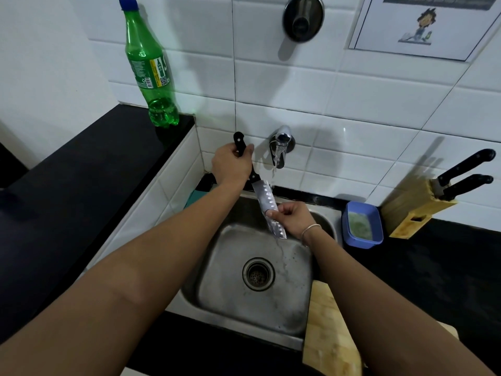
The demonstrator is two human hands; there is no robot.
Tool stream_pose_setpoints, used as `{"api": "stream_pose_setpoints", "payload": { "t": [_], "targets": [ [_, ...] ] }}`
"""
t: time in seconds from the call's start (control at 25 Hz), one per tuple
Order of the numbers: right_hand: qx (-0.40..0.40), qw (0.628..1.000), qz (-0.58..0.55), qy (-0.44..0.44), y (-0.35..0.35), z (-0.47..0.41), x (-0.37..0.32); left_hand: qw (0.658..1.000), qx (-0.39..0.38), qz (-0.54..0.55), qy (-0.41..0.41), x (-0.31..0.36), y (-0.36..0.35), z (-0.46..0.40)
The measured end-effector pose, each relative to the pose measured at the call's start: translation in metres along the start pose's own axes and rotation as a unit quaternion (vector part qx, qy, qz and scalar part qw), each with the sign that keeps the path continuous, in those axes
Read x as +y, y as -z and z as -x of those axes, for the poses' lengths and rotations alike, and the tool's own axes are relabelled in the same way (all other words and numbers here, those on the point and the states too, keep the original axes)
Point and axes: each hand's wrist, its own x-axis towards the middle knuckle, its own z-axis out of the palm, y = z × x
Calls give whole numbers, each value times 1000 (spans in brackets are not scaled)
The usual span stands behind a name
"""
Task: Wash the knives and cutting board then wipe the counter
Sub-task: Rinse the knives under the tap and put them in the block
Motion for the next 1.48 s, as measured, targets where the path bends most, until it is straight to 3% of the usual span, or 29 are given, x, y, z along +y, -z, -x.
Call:
{"api": "stream_pose_setpoints", "payload": {
  "t": [0.32,0.52,0.64,0.76,0.84,1.0,1.28,1.48],
  "targets": [
    [-56,998,19,-27,13,13,9,1000,4,4,22,3,5,-10],
    [-81,977,197,6,14,8,12,991,-49,91,89,-2,-5,-9],
    [-127,988,65,-55,11,8,4,960,-154,190,137,0,-7,-8],
    [-50,998,34,-11,8,3,-2,928,-239,251,139,2,-6,-1],
    [-43,997,46,33,5,1,-7,915,-261,277,133,3,-6,4],
    [-53,997,25,47,-2,-1,-17,907,-240,321,126,8,-9,9],
    [140,986,74,50,-12,-18,-48,915,-195,338,105,17,-15,16],
    [97,991,52,77,-5,-11,-46,907,-204,355,96,17,-18,19]
  ]
}}
